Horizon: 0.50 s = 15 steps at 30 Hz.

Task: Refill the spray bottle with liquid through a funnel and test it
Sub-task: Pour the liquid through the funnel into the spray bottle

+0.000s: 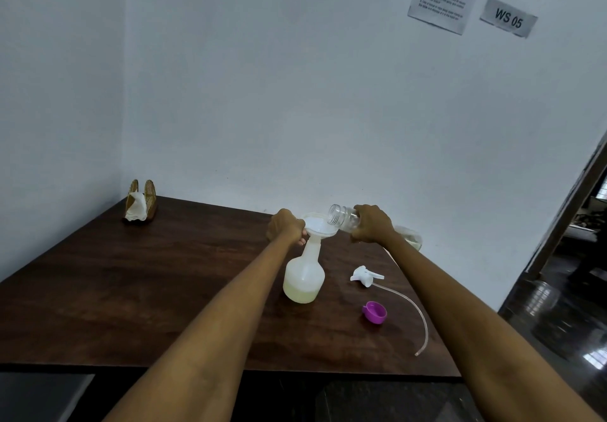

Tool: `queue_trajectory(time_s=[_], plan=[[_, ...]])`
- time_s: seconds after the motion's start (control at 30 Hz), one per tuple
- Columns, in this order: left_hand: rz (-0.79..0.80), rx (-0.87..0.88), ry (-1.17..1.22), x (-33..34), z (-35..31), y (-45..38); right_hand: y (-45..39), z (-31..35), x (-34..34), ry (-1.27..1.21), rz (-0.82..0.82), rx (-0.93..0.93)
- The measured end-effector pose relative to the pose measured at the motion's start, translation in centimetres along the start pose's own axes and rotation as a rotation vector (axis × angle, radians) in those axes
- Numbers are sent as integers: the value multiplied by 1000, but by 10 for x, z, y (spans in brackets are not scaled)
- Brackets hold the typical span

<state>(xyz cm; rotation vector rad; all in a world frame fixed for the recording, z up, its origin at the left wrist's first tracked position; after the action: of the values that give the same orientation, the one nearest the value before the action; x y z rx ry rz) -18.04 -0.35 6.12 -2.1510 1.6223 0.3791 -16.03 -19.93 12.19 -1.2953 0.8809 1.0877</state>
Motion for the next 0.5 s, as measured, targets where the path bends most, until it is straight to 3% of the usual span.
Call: queue_trajectory(time_s=[0.5], plan=[[-3,3,-11,-1,-2,1,1,2,-1,47,-39,-35]])
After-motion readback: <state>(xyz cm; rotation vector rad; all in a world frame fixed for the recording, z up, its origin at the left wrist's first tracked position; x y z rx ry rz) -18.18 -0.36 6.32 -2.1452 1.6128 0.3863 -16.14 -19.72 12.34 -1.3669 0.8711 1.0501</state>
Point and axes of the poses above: each hand's wrist, its own y-axis away from the middle knuckle, its own x-axis out of the palm, z = x × y, the point moved 9 cm from there along -y, towards the middle knuckle, and after that the axes turned 5 degrees about x, right-handed, at the moved point
